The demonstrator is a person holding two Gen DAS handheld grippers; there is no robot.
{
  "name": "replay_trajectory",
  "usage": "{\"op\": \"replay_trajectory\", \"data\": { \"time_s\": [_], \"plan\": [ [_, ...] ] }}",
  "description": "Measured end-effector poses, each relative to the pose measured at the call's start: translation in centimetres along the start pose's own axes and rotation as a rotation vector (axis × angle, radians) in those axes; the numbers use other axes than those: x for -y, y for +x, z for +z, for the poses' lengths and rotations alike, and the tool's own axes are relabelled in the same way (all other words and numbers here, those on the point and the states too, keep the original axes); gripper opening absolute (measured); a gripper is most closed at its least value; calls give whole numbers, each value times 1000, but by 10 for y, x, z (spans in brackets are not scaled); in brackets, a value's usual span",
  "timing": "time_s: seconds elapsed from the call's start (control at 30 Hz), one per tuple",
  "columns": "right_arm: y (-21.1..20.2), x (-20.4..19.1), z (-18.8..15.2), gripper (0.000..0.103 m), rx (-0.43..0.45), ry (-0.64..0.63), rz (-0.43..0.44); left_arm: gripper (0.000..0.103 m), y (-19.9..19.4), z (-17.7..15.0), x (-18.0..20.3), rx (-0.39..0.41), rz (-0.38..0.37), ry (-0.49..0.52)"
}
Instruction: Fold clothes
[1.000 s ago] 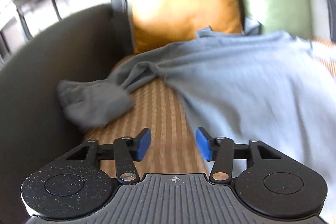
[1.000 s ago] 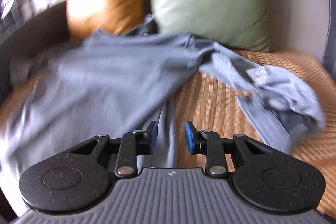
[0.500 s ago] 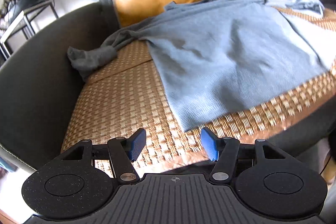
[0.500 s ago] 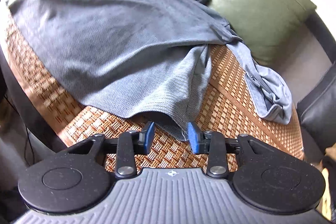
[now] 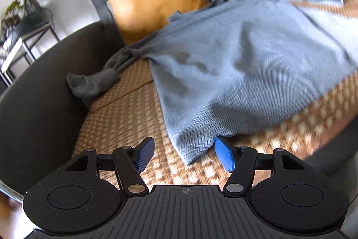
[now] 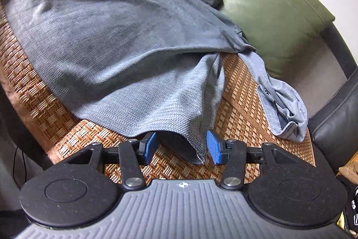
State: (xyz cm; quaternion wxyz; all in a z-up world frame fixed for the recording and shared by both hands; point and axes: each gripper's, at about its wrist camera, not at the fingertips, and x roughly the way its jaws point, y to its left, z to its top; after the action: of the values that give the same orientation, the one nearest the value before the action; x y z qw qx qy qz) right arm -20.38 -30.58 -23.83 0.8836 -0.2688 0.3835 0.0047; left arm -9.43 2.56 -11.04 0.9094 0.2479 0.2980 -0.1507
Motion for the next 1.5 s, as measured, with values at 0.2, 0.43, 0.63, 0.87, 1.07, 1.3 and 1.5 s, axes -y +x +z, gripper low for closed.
{"op": "replay_trajectory", "data": {
  "time_s": [0.2, 0.43, 0.63, 0.87, 1.07, 1.3, 1.5],
  "plan": [
    [0, 3, 4, 53, 15, 18, -6, 74, 2, 12, -16, 30, -39, -140],
    [4, 3, 4, 53, 14, 31, -5, 69, 12, 16, -29, 11, -75, -304],
    [10, 3, 2, 53, -8, 51, 8, 67, 28, 16, -23, -46, -69, -304],
    [14, 5, 3, 51, 7, 72, -10, 59, 36, 18, -17, -22, -34, -331],
    [12, 4, 7, 13, 9, 42, -5, 4, 41, 21, -23, -27, -24, -381],
    [-34, 42, 31, 1, 90, 226, 46, 1, 10, 42, -49, 43, 30, -330],
    [-75, 112, 23, 1, 159, 711, 200, 2, -17, 53, -58, 92, 134, -102]
  ]
}}
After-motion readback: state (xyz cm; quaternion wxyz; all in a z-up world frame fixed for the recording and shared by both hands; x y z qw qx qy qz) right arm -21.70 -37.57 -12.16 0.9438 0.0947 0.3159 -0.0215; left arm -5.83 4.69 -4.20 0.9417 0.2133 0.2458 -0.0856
